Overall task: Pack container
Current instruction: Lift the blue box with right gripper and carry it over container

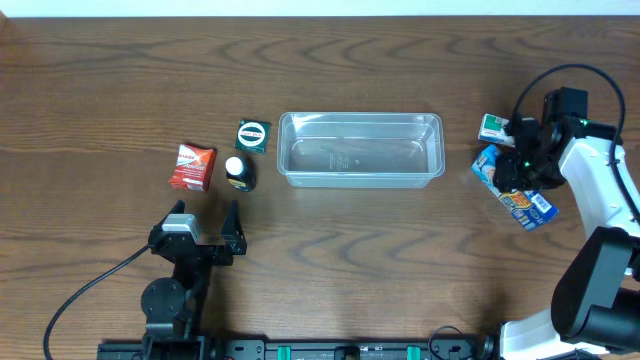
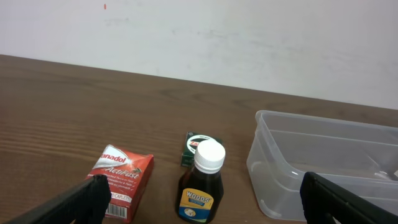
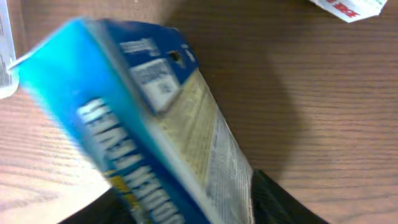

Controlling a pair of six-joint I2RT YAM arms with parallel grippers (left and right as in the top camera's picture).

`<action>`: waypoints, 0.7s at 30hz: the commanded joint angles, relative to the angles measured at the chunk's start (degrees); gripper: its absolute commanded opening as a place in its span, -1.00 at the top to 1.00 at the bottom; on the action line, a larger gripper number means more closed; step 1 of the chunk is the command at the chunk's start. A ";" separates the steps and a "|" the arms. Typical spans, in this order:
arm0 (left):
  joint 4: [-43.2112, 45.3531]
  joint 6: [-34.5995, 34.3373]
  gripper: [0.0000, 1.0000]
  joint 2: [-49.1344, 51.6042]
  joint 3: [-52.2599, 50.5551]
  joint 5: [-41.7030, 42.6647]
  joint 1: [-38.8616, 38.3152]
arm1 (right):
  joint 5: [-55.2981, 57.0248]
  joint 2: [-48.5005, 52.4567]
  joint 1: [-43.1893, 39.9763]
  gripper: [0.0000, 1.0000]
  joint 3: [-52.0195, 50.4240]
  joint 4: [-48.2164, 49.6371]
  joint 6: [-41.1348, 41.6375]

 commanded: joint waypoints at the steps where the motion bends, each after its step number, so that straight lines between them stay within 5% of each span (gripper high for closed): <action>1: -1.90 1.18 -0.96 -0.39 -0.98 0.22 0.28 | -0.46 0.55 -0.37 0.10 -0.17 0.35 1.49; 15: -1.90 1.18 -0.96 -0.39 -0.98 0.22 0.28 | -0.46 0.50 -0.35 0.97 2.43 -3.74 4.90; 21: -1.90 1.18 -0.96 -0.39 -0.98 0.22 0.28 | -0.48 0.20 -0.35 0.97 10.08 -12.59 5.05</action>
